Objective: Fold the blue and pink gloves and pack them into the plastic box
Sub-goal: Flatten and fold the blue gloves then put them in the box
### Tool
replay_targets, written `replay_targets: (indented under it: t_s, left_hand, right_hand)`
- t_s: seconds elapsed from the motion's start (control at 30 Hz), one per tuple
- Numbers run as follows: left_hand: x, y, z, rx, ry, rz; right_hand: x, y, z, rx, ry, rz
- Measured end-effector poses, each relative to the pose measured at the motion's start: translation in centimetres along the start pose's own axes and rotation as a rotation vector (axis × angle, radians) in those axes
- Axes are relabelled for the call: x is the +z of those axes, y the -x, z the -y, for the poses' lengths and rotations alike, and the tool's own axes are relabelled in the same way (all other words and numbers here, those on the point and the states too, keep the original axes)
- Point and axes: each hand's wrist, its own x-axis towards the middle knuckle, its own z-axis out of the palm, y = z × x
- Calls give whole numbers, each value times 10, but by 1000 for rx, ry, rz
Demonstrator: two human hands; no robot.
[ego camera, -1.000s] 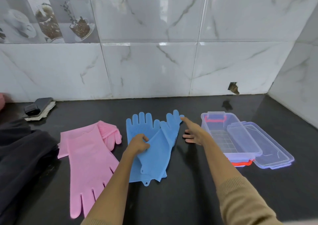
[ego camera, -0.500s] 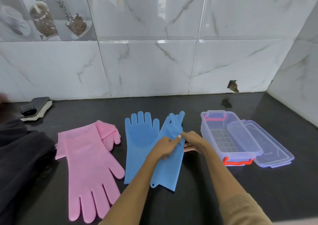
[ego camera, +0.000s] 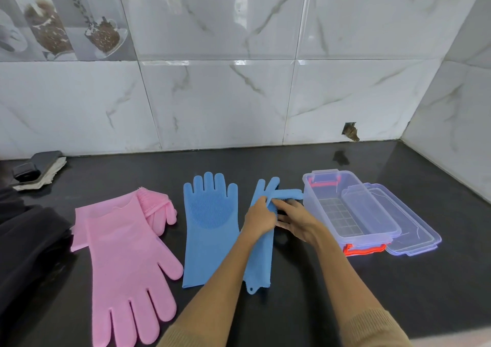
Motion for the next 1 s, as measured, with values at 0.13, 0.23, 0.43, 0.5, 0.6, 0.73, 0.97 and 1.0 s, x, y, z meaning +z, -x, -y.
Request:
replay_targets:
  t_s: [0.13, 0.23, 0.43, 0.5, 0.6, 0.73, 0.97, 1.0]
  left_hand:
    - [-25, -9, -9, -122, 347, 154]
    - [-32, 1, -5, -239, 800, 319]
    - [-31, 2, 24, -247, 1144, 441]
    - [-34, -4, 33, -248, 1002, 408]
    - [-39, -5, 47, -222, 768, 331]
    - [-41, -10, 54, -277, 737, 297]
    - [-28, -23, 43, -237, 404, -81]
    - [-26, -25, 45, -217, 358, -121]
  right_hand:
    - [6, -3, -6, -182, -195, -43]
    - [14, -6, -8, -236, -349, -118]
    - [3, -11, -9, -3, -439, -159]
    - [-1, -14, -8, -66, -390, -238]
    - [-6, -20, -4, -142, -483, -315]
    - [-9, -31, 5, -117, -429, -325]
    - [-17, -39, 32, 217, 571, -403]
    - [-18, -40, 36, 259, 668, -381]
